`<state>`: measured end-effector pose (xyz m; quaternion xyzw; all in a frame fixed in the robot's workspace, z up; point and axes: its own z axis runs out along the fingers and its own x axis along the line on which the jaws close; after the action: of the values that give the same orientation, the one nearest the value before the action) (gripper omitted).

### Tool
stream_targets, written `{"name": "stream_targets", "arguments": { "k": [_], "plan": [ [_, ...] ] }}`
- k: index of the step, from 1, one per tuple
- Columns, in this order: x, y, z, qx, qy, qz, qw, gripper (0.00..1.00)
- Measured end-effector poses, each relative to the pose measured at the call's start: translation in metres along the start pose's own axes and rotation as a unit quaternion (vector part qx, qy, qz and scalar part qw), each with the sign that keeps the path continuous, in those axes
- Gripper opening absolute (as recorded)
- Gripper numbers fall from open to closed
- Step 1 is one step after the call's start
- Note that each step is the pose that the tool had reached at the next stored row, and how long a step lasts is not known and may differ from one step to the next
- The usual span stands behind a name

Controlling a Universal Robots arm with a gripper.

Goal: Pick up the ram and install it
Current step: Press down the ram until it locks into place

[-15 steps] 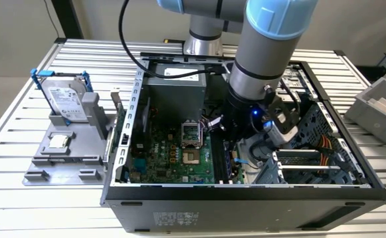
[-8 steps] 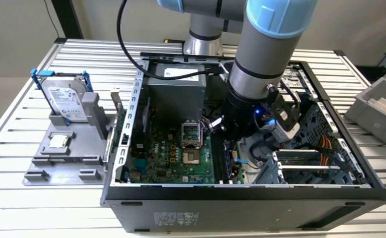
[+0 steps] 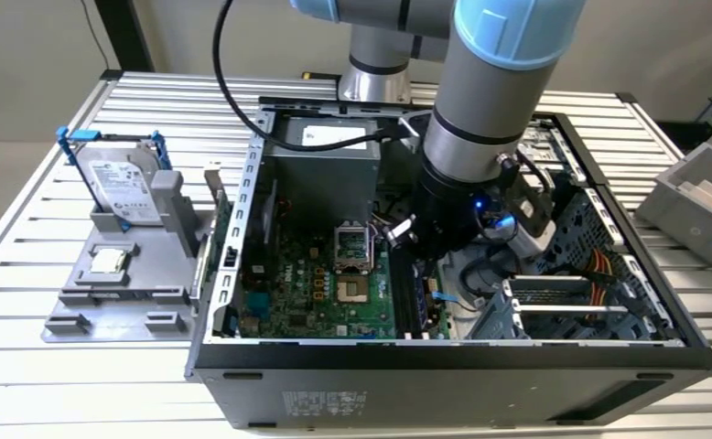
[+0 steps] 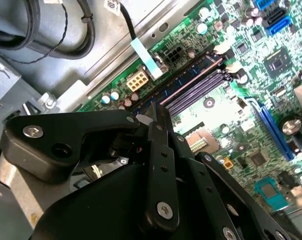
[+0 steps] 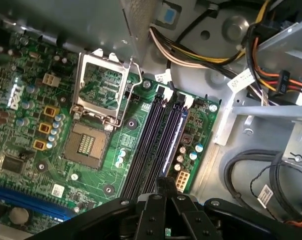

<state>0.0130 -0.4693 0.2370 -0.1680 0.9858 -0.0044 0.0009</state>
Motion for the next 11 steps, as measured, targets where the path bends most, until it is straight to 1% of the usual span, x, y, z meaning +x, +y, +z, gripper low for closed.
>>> {"name": "stream_targets", "arguments": {
  "k": [3,6,11],
  "plan": [
    [-0.0003,-0.0001,0.0,0.0,-0.0001,-0.02,0.99981,0.0],
    [-0.0003,-0.0001,-0.0001,0.0,-0.0003,-0.041,0.99916,0.0],
    [-0.0004,-0.0001,-0.0003,0.0,-0.0005,-0.053,0.99859,0.0]
  ]
}}
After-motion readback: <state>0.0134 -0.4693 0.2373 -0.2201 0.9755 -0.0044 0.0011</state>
